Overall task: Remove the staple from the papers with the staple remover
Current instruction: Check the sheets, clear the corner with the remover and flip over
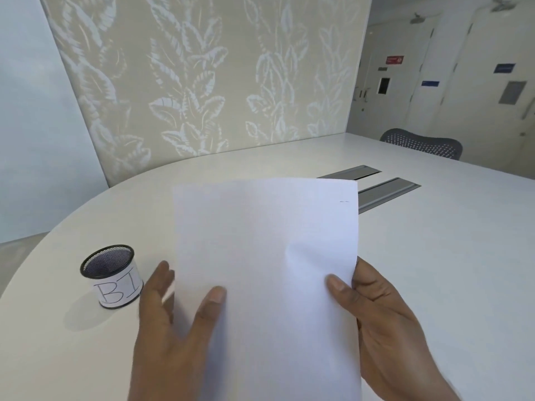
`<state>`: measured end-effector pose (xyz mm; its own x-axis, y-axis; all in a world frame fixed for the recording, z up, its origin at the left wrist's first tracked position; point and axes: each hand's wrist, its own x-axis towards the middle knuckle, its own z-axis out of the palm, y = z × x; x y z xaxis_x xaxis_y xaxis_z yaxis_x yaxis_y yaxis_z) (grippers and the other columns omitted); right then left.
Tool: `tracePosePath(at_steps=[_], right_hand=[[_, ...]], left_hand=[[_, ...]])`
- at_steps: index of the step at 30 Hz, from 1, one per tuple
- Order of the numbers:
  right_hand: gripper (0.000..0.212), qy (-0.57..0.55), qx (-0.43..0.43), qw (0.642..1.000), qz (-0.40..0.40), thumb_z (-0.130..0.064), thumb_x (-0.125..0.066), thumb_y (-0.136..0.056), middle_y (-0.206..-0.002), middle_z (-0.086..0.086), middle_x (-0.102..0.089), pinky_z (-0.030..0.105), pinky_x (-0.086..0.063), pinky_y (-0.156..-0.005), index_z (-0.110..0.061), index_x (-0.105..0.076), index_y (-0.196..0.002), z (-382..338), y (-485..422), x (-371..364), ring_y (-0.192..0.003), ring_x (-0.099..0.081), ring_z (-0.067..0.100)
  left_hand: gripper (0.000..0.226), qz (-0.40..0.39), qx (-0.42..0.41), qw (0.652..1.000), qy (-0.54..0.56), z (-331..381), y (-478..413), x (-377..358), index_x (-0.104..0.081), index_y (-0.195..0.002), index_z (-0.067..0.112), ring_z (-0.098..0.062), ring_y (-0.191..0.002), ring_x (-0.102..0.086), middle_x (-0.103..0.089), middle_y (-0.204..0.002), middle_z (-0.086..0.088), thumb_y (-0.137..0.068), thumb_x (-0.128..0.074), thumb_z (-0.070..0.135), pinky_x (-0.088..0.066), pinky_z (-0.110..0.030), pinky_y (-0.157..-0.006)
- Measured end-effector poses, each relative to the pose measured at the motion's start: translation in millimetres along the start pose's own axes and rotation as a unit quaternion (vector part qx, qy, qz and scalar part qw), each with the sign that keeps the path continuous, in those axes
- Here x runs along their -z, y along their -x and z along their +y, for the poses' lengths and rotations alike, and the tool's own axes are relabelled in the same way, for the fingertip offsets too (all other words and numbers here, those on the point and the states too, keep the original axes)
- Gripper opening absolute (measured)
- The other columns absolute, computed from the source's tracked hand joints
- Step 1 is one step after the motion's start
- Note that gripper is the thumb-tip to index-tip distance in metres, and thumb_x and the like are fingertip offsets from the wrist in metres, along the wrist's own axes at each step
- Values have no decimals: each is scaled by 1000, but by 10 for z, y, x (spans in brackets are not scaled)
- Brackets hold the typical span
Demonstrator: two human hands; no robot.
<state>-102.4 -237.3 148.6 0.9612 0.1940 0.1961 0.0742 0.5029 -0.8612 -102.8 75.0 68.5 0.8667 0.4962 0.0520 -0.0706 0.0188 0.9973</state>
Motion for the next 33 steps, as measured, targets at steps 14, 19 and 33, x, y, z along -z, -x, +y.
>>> tracePosePath(at_steps=[14, 19, 33], right_hand=[[16, 180, 98, 976, 79, -13, -62, -93, -98, 13, -77, 37, -56, -77, -16, -75, -101, 153, -145, -185, -85, -69, 22], [31, 178, 106, 978, -7, -39, -53, -95, -114, -7, -75, 28, -53, -96, -25, -74, -114, 341, -127, -507, -114, -67, 9], [56, 141, -247, 956, 73, -47, -72, -84, -126, 13, -69, 48, -51, -100, -13, -64, -127, 1074, -440, 616, -111, -68, 28]], left_hand=[[55, -117, -213, 966, -84, 344, 550, -1051, -55, -130, 30, 0, -118, -59, -59, -130, 17, -80, -69, 49, -48, -16, -92], [67, -237, -190, 953, 3, 485, 721, -1196, -50, -142, 23, 0, -118, -62, -66, -129, 21, -82, -60, 53, -49, -13, -88], [33, -262, 99, 941, 192, -110, -405, -681, -76, -112, 17, -31, -99, -75, -76, -116, -11, -83, -62, 12, -61, -39, -68]])
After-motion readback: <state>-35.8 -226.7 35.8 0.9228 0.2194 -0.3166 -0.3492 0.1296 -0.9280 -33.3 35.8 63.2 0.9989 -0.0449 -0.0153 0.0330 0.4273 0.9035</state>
